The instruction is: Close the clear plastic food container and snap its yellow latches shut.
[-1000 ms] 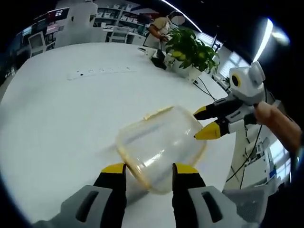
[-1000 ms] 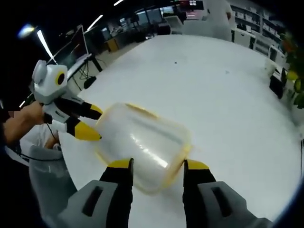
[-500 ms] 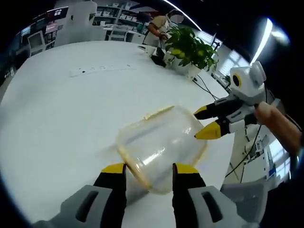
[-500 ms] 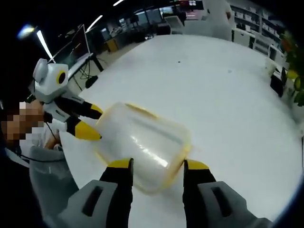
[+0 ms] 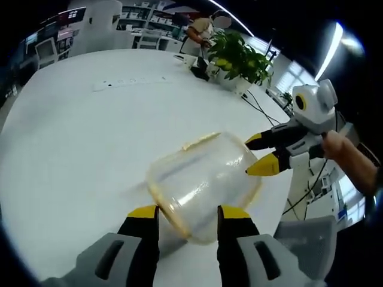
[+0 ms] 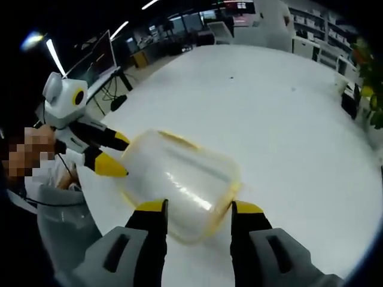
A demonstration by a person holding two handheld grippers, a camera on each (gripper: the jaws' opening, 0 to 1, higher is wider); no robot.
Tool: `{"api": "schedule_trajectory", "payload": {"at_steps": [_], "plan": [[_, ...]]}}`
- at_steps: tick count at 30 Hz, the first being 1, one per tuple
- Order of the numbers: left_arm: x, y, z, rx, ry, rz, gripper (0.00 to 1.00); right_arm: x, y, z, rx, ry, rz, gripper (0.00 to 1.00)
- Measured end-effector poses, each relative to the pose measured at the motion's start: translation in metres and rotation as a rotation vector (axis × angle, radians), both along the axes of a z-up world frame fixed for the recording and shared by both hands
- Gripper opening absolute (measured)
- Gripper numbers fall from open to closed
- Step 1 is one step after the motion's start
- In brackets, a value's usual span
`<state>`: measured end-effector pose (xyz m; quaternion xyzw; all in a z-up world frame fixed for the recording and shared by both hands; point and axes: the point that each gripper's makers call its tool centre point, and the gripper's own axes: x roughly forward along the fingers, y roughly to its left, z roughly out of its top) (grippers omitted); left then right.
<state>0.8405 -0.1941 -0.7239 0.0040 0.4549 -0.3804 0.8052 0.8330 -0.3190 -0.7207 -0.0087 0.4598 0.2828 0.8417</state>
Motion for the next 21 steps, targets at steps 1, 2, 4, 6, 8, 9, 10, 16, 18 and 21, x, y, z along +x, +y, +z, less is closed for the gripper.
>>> {"api": "schedule_trajectory", "payload": {"at_steps": [1,2,4,6,8,9,10,16,18,21], "plan": [[-0.001,0.001,0.0,0.0,0.001,0.0,0.31,-0.001,0.001,0.0,0.001,0.0,-0.003,0.38],[-0.002,0.003,0.0,0.0,0.001,0.001,0.31,-0.003,0.003,0.0,0.001,-0.002,-0.002,0.38],[-0.004,0.006,0.0,-0.001,0.002,0.003,0.31,-0.005,0.005,0.0,0.002,-0.003,-0.004,0.38],[-0.008,0.009,0.0,-0.001,0.001,0.004,0.31,-0.007,0.008,0.0,0.004,-0.004,-0.005,0.38],[-0.009,0.011,0.0,-0.002,0.001,0.005,0.31,-0.01,0.01,0.0,0.003,-0.005,-0.006,0.38],[-0.01,0.012,0.0,-0.002,0.001,0.006,0.31,-0.011,0.012,0.001,0.003,-0.004,-0.006,0.38],[-0.011,0.013,0.0,-0.001,0.001,0.006,0.31,-0.012,0.013,0.0,0.003,-0.003,-0.008,0.38],[-0.016,0.021,0.0,0.002,0.005,0.002,0.31,-0.019,0.021,0.001,-0.002,0.0,-0.015,0.38],[-0.018,0.024,0.0,0.003,0.005,-0.002,0.31,-0.02,0.023,0.0,-0.002,0.0,-0.016,0.38],[-0.02,0.028,0.0,0.003,0.007,-0.002,0.32,-0.022,0.027,0.0,-0.002,0.001,-0.02,0.38]]}}
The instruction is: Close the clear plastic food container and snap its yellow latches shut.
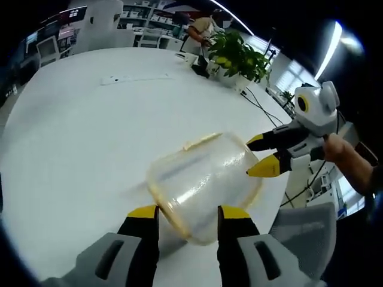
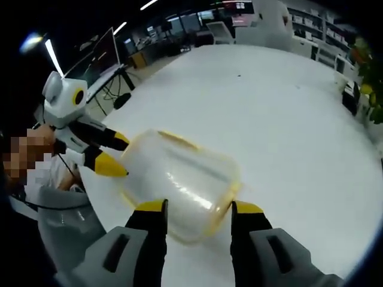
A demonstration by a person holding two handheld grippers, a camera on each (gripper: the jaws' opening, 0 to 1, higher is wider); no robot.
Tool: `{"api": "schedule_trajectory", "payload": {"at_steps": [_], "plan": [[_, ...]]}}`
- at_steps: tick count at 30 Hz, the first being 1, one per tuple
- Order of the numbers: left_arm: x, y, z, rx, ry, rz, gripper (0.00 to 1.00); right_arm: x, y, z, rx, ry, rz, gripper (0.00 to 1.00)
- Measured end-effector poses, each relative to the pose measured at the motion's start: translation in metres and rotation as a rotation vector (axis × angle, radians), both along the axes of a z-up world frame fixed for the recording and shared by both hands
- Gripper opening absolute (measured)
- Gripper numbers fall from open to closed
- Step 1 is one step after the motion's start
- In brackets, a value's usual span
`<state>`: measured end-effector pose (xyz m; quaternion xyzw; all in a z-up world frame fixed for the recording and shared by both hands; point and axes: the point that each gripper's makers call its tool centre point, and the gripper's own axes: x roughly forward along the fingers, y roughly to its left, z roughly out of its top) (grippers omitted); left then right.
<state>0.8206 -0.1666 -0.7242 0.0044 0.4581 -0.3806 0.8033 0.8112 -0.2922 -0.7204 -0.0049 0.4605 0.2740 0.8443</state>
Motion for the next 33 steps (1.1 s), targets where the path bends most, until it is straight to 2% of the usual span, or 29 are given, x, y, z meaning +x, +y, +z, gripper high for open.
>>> {"api": "schedule_trajectory", "payload": {"at_steps": [19,33], "plan": [[-0.019,0.026,0.0,0.022,0.02,0.0,0.32,-0.018,0.027,0.0,-0.003,-0.002,0.004,0.38],[-0.025,0.034,0.0,0.007,0.019,0.012,0.32,-0.024,0.032,-0.001,0.008,0.009,-0.001,0.39]]}}
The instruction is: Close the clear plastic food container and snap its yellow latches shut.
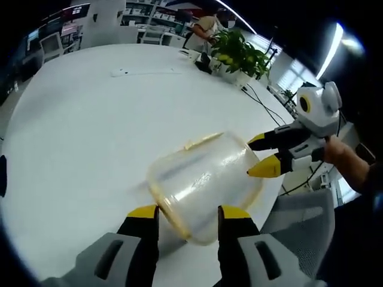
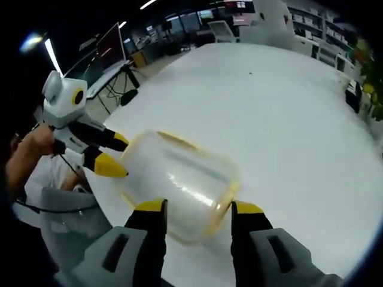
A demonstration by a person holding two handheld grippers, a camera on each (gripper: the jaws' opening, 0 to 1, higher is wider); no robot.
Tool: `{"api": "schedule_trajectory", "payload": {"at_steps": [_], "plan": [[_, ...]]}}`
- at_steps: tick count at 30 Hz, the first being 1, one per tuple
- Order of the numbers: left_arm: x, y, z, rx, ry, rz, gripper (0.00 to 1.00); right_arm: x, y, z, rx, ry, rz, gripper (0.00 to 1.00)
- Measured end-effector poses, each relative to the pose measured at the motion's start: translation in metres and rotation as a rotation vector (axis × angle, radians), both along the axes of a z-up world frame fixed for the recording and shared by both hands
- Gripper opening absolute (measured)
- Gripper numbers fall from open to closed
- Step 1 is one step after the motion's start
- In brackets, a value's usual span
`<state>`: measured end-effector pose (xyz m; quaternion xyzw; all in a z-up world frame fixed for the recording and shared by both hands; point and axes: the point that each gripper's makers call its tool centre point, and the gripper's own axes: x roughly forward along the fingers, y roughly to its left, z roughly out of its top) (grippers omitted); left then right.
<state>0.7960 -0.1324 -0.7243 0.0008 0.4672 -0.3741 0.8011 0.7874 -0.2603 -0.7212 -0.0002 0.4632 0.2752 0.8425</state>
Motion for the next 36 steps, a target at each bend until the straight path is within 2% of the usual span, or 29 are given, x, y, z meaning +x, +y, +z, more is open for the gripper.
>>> {"api": "schedule_trajectory", "payload": {"at_steps": [6,11,15,23,29,33,36], "plan": [[-0.001,0.001,0.001,-0.014,-0.002,0.009,0.33,-0.004,0.002,-0.003,0.032,0.028,0.017,0.42],[-0.001,0.003,0.001,-0.038,0.0,0.028,0.31,-0.004,0.002,-0.001,0.048,0.019,0.034,0.43],[-0.004,0.002,0.004,-0.038,-0.012,0.014,0.33,-0.001,0.001,0.007,0.045,-0.011,0.057,0.43],[0.002,0.005,0.01,-0.023,-0.062,0.007,0.34,0.007,0.002,0.021,0.032,-0.058,0.113,0.44],[0.009,0.006,0.022,-0.011,-0.119,0.004,0.34,0.009,0.006,0.025,0.022,-0.078,0.161,0.42],[0.011,0.0,0.031,-0.015,-0.16,-0.031,0.33,0.012,0.01,0.027,0.013,-0.108,0.212,0.37],[0.011,-0.011,0.036,-0.016,-0.194,-0.092,0.31,0.013,0.016,0.029,0.019,-0.125,0.247,0.35]]}}
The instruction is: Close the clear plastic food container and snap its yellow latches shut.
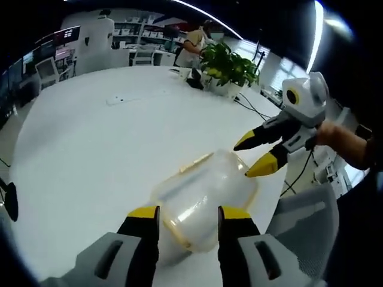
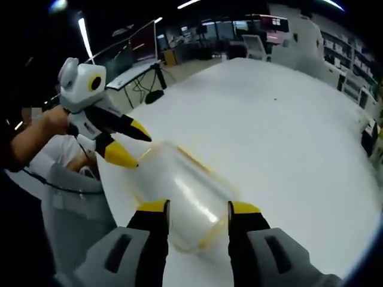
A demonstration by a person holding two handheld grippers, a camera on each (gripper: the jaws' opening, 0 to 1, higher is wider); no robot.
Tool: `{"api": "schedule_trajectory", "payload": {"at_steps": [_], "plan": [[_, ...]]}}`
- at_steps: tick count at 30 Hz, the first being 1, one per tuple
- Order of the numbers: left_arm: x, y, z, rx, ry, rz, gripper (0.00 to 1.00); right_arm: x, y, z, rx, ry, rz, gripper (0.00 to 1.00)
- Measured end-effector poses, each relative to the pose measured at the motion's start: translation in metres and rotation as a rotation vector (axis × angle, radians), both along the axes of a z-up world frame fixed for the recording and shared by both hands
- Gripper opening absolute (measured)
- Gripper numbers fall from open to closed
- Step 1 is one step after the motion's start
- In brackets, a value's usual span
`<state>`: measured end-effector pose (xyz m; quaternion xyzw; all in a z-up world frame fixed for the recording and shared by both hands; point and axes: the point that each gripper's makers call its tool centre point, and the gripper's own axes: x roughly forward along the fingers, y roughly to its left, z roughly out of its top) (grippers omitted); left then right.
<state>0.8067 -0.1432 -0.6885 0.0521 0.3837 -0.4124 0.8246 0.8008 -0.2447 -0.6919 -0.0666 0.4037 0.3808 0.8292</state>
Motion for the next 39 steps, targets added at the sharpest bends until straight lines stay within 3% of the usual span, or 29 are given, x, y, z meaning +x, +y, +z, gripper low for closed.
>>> {"api": "schedule_trajectory", "payload": {"at_steps": [8,19,31,39], "plan": [[-0.004,-0.02,-0.006,0.043,-0.034,-0.131,0.27,0.007,0.008,0.006,0.002,-0.037,0.073,0.25],[-0.008,-0.037,-0.015,0.064,-0.038,-0.227,0.27,0.011,0.02,0.003,-0.008,-0.061,0.199,0.15],[-0.018,-0.048,-0.012,0.09,-0.088,-0.354,0.27,0.013,0.039,0.0,-0.025,-0.096,0.358,0.15],[-0.026,-0.05,-0.016,0.128,-0.104,-0.391,0.29,0.015,0.047,0.0,-0.031,-0.109,0.412,0.19]]}}
